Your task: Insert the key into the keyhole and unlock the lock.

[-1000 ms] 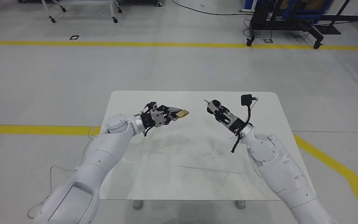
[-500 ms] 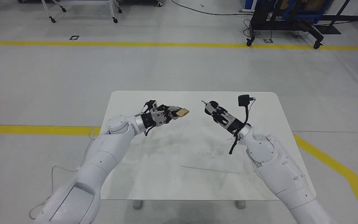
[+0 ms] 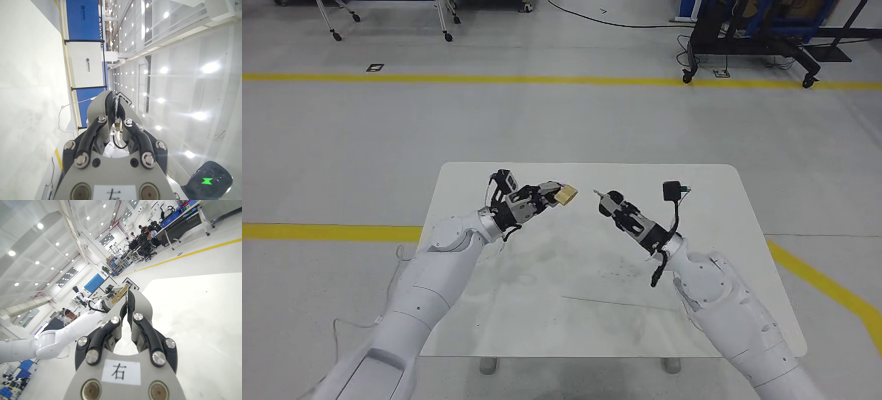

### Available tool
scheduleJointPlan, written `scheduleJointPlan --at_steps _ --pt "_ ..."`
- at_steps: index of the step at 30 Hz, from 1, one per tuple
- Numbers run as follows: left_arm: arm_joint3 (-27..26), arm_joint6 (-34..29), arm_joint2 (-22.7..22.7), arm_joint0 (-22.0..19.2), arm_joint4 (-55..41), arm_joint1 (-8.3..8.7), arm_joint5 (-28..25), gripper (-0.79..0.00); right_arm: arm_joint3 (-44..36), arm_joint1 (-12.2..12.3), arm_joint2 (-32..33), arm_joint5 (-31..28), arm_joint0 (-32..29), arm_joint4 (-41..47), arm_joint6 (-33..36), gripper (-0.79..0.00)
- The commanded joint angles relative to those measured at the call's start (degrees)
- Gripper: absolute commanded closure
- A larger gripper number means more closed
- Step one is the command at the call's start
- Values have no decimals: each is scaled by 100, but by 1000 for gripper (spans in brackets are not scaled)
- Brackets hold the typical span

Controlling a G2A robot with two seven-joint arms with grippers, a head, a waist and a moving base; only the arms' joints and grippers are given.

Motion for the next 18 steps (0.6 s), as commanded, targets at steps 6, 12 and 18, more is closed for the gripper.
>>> scheduleJointPlan --at_steps 6,12,18 --pt "-319 469 -102 187 513 42 -254 0 143 -88 -209 69 185 215 142 0" --pt "-530 642 -179 316 660 54 -249 0 267 -135 -280 18 231 482 302 0" --pt "-628 819 -221 385 804 50 -244 0 483 -189 -358 -409 306 1167 652 0"
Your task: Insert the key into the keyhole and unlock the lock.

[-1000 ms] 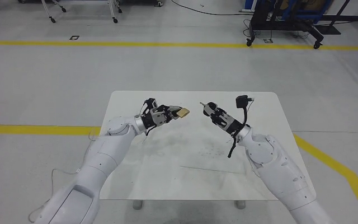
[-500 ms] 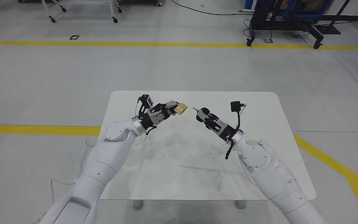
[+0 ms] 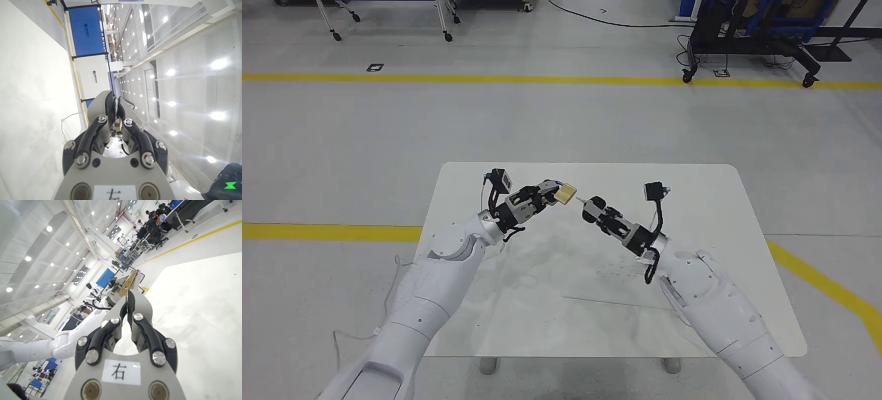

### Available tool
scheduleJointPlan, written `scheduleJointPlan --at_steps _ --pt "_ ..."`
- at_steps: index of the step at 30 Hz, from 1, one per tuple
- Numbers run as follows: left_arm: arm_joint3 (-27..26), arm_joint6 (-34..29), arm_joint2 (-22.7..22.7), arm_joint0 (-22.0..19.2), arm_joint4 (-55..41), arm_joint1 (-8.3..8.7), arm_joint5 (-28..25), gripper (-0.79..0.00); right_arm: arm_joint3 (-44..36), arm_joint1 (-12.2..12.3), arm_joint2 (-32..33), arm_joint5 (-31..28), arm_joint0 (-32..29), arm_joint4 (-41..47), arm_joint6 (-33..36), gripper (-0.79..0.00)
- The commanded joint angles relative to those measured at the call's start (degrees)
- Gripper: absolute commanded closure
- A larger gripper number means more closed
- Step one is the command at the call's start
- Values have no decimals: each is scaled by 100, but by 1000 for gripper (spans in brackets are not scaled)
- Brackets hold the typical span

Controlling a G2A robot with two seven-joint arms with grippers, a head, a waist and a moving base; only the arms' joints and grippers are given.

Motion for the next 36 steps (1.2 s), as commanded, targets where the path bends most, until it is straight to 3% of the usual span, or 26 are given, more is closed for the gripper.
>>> scheduleJointPlan --at_steps 1,36 --pt "-22 36 -9 16 25 -4 15 0 97 -12 -12 -77 39 160 110 0" --pt "-93 204 -149 93 457 -63 -78 0 95 -154 76 395 51 -274 -139 0"
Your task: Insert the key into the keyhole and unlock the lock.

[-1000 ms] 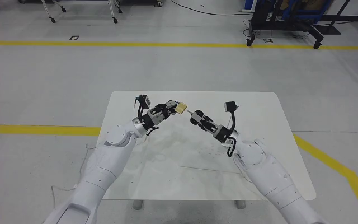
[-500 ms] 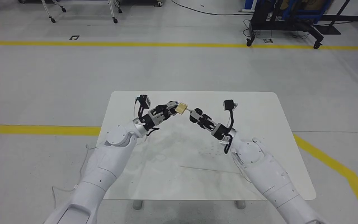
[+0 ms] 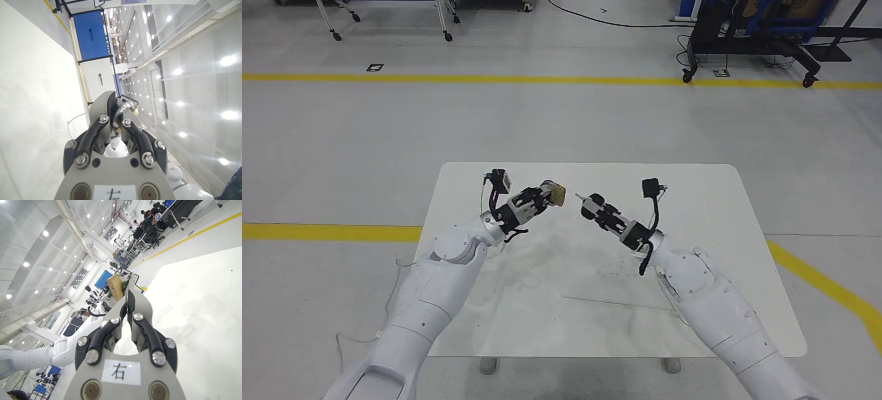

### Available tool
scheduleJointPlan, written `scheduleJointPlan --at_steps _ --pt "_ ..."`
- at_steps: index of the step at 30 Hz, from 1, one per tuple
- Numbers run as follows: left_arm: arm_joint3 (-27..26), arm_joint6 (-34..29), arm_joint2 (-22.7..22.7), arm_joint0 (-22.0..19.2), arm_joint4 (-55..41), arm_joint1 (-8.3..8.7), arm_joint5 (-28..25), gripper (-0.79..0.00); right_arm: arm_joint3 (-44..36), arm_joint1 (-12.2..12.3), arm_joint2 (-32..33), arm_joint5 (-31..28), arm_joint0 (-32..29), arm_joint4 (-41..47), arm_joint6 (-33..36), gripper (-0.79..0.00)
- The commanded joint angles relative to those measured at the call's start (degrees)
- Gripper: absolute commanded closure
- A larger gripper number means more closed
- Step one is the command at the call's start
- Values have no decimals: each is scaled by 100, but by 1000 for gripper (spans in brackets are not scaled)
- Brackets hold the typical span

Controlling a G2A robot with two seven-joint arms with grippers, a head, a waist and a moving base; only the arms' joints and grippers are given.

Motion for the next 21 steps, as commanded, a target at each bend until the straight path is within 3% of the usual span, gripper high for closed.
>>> scheduleJointPlan --at_steps 1,10,21 --pt "10 8 -21 -4 -21 -4 -1 0 -26 2 38 -30 -43 -7 -21 0" --pt "84 -102 -94 -16 -281 -30 164 0 -119 19 130 -116 -161 -33 29 0" --pt "407 413 106 -253 -187 -142 1010 0 -389 -10 43 -13 -287 -64 -19 0"
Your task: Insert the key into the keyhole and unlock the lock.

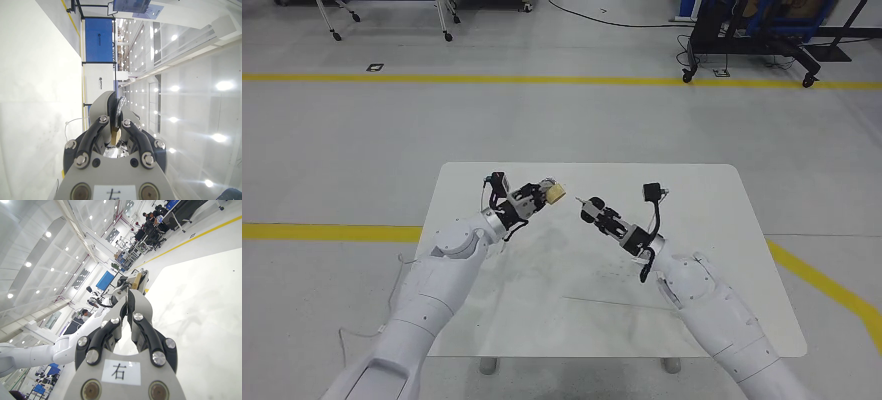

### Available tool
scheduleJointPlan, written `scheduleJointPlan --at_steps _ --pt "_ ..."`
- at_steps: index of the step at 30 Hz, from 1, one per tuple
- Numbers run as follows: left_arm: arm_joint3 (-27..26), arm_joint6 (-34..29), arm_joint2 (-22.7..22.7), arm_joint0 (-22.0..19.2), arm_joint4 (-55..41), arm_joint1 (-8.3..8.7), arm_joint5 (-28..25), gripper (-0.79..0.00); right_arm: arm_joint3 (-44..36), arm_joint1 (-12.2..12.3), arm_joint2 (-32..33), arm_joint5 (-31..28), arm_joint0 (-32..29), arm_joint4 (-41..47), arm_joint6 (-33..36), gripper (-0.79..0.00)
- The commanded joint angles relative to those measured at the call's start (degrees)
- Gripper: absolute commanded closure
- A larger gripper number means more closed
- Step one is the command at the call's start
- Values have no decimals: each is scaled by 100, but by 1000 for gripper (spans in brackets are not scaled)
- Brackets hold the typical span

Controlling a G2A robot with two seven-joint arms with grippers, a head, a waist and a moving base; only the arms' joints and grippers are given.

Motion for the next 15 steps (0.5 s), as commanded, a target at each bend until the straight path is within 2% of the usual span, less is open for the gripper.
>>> scheduleJointPlan --at_steps 1,8,11,15 --pt "74 86 12 -52 -52 -22 162 0 -89 -9 -23 -142 -42 229 106 0" --pt "74 86 12 -52 -52 -22 162 0 -89 -9 -23 -142 -42 229 106 0" --pt "-101 340 33 65 64 -31 136 0 -94 -12 -39 -123 -59 257 127 0" --pt "-173 665 195 128 232 -90 249 0 -170 -35 -47 257 -139 774 230 0"
